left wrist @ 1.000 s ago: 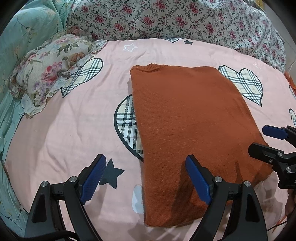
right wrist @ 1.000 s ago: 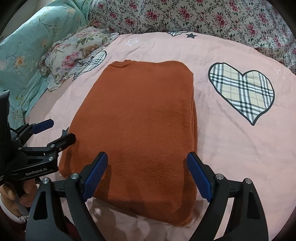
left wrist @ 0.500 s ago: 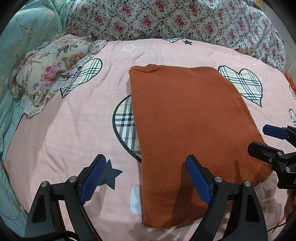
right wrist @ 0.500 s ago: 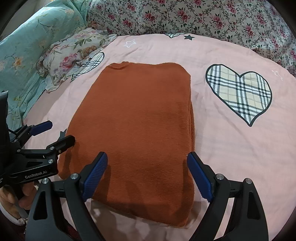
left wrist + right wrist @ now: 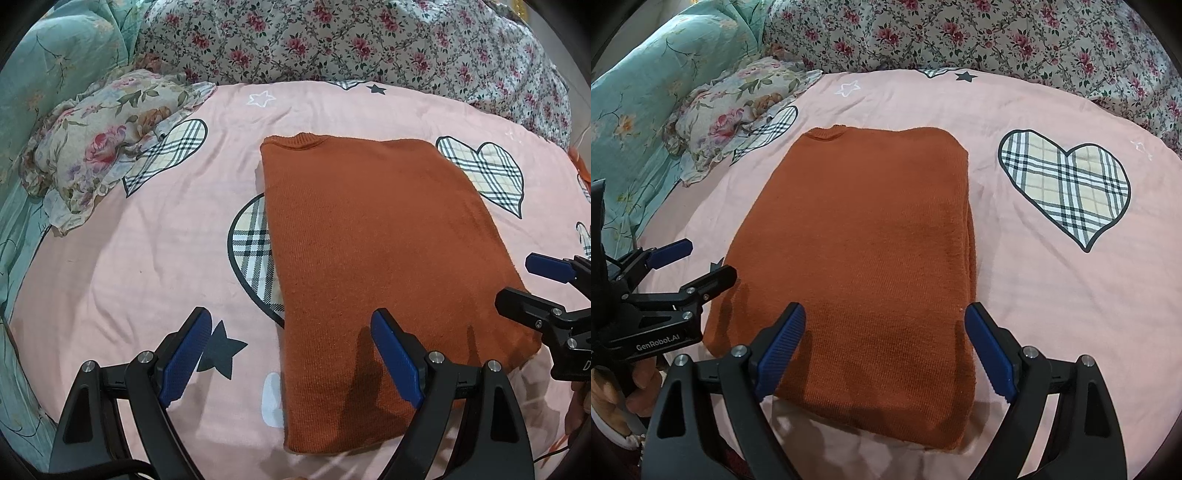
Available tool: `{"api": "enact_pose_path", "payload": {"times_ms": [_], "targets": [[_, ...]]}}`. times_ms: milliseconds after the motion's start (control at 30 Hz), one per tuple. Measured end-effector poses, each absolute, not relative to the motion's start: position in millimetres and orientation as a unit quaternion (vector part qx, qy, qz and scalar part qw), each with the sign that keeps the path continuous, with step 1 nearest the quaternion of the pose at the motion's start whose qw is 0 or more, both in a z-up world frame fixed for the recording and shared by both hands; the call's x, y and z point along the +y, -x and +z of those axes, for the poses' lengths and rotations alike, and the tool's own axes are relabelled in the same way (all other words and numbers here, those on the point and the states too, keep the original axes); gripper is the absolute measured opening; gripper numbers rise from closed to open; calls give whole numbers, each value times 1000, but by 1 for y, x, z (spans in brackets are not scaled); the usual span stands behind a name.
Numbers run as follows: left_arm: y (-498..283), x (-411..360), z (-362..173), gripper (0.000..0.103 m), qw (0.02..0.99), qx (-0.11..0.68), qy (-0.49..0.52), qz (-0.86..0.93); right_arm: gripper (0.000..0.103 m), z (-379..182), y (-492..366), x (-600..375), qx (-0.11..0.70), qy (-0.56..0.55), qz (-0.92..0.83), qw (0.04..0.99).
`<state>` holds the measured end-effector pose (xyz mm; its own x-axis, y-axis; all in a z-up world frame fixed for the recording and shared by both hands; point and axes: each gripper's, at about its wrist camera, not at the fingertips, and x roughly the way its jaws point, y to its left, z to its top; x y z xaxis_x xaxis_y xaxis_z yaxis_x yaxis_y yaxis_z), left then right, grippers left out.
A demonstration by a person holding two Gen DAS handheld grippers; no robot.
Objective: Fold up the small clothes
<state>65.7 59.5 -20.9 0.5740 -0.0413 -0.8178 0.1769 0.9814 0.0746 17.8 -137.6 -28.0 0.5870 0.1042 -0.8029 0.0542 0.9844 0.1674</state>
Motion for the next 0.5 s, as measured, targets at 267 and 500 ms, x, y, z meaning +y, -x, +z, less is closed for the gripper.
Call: {"api": "enact_pose_path", "payload": {"times_ms": [267, 500], "targets": [[-65, 59, -19, 89, 886, 454, -74, -64, 88, -27, -17, -139, 454, -85, 13, 887], [-64, 59, -18, 89, 886, 453, -74, -65, 89, -27, -16, -139, 453, -85, 12, 887]]}}
